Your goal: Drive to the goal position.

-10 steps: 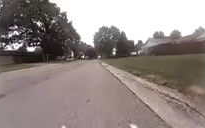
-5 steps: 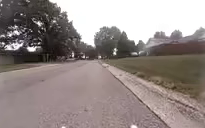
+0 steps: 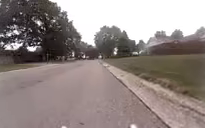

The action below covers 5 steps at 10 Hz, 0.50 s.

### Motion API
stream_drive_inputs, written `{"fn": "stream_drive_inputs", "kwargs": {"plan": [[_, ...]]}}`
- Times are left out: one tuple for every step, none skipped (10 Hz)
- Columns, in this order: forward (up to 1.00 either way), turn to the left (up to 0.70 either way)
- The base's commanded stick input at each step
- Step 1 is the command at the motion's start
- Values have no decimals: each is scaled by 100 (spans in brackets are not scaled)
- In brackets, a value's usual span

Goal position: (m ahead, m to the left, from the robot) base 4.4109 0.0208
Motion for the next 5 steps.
{"fn": "stream_drive_inputs", "kwargs": {"plan": [[50,0],[50,0],[50,0],[50,0],[50,0]]}}
